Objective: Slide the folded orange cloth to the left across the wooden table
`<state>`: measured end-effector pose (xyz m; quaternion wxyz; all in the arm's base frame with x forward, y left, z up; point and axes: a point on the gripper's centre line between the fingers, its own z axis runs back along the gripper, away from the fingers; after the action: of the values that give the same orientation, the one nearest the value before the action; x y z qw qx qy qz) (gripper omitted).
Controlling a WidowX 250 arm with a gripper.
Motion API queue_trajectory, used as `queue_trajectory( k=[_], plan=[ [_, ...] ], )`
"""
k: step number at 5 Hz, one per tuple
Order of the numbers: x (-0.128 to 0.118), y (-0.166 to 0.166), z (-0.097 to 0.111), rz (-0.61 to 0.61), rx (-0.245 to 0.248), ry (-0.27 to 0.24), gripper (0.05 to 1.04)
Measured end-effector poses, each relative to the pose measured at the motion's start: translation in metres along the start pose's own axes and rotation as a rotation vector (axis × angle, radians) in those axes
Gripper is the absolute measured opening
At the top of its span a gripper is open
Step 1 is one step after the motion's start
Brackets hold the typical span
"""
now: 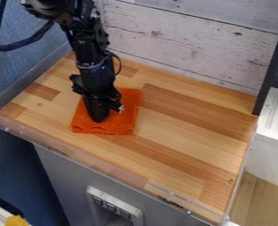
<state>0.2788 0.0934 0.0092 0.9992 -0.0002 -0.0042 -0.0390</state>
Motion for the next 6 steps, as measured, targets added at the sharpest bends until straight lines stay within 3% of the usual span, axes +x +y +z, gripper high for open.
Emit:
queue_trajectory(
  k=[3, 4, 6],
  plan=[
    [0.013, 0.013, 0.005, 0.1, -0.011, 0.02, 0.082],
    [0.019, 0.02, 0.017, 0.1, -0.01, 0.027, 0.233],
    [0.013, 0.017, 0.031, 0.1, -0.025, 0.064, 0.792]
  ],
)
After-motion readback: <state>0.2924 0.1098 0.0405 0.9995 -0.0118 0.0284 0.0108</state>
